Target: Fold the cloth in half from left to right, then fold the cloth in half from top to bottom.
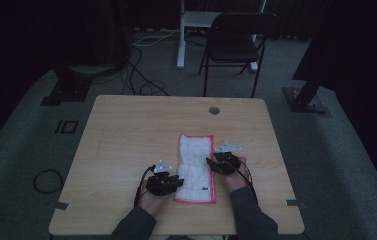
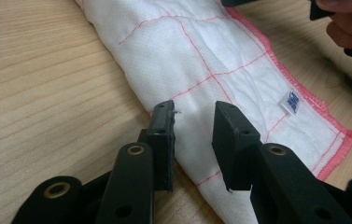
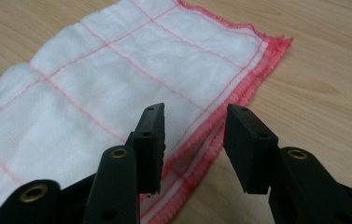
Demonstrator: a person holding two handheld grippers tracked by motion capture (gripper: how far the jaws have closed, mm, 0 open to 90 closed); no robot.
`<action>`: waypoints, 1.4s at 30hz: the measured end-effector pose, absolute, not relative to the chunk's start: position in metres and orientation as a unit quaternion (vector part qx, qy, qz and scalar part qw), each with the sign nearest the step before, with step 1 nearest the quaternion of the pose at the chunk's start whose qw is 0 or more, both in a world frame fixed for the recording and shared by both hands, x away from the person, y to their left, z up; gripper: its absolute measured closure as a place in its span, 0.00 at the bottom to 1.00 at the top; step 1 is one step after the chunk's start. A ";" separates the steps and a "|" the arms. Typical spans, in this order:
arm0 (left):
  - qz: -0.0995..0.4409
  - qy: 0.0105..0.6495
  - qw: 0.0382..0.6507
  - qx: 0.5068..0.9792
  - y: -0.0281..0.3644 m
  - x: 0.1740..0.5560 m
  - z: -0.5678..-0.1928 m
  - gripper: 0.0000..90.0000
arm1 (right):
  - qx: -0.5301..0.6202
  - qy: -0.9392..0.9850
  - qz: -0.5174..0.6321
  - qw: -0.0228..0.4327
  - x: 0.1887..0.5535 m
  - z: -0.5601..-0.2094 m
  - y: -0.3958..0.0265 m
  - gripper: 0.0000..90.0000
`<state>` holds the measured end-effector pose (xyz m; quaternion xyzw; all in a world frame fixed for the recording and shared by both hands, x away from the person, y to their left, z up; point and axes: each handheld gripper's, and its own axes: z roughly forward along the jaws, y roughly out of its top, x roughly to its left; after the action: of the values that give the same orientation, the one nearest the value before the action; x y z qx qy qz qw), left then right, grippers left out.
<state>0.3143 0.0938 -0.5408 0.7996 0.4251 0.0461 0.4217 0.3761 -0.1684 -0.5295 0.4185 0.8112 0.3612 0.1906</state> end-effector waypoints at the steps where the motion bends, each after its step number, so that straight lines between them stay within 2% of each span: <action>1: 0.048 0.425 0.422 0.799 0.094 0.315 -0.540 0.77 | 0.419 0.811 0.361 0.190 0.375 -0.530 -0.170 0.64; 16: 0.066 0.435 0.435 0.785 0.105 0.325 -0.529 0.75 | 0.427 0.806 0.361 0.193 0.369 -0.531 -0.181 0.64; 42: 0.124 0.445 0.442 0.769 0.095 0.383 -0.516 0.69 | 0.448 0.789 0.372 0.194 0.396 -0.523 -0.176 0.63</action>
<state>0.3828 0.0945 -0.5165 0.7685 0.4453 0.1238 0.4424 0.3959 -0.1762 -0.5233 0.4484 0.7891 0.3723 0.1940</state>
